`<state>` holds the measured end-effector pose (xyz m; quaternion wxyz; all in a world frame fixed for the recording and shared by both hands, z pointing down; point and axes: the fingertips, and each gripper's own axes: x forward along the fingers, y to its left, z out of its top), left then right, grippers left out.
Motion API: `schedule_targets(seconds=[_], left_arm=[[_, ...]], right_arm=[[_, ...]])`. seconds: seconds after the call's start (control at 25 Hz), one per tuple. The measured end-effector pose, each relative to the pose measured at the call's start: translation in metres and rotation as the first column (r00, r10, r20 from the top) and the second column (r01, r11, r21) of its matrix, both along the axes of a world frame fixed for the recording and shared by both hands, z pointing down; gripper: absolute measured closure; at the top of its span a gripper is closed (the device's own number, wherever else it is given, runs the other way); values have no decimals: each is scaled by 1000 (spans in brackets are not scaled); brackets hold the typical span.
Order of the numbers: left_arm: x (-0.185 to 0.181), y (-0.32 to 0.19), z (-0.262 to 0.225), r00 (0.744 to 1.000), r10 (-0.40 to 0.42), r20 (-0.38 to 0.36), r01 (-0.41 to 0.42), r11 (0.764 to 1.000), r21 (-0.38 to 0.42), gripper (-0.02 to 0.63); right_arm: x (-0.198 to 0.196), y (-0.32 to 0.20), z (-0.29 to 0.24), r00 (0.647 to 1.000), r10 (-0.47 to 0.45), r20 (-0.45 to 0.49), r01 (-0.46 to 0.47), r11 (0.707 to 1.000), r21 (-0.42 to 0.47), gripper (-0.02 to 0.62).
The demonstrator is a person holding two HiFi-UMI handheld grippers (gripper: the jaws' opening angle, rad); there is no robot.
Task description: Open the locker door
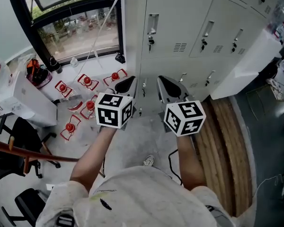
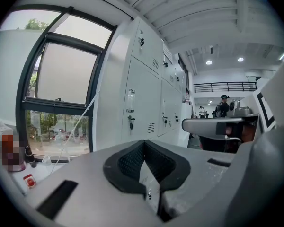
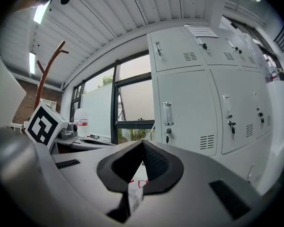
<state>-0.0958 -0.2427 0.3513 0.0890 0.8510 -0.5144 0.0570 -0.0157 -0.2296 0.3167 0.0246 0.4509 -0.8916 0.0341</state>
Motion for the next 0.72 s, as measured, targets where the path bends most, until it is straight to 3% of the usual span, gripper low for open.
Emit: schedule_targets(seconds=[0.72], left_arm=[[40, -64, -1, 994, -110, 19, 110, 994, -13, 600]], right_arm=[[32, -73, -8, 990, -139, 2, 139, 990, 6, 597]])
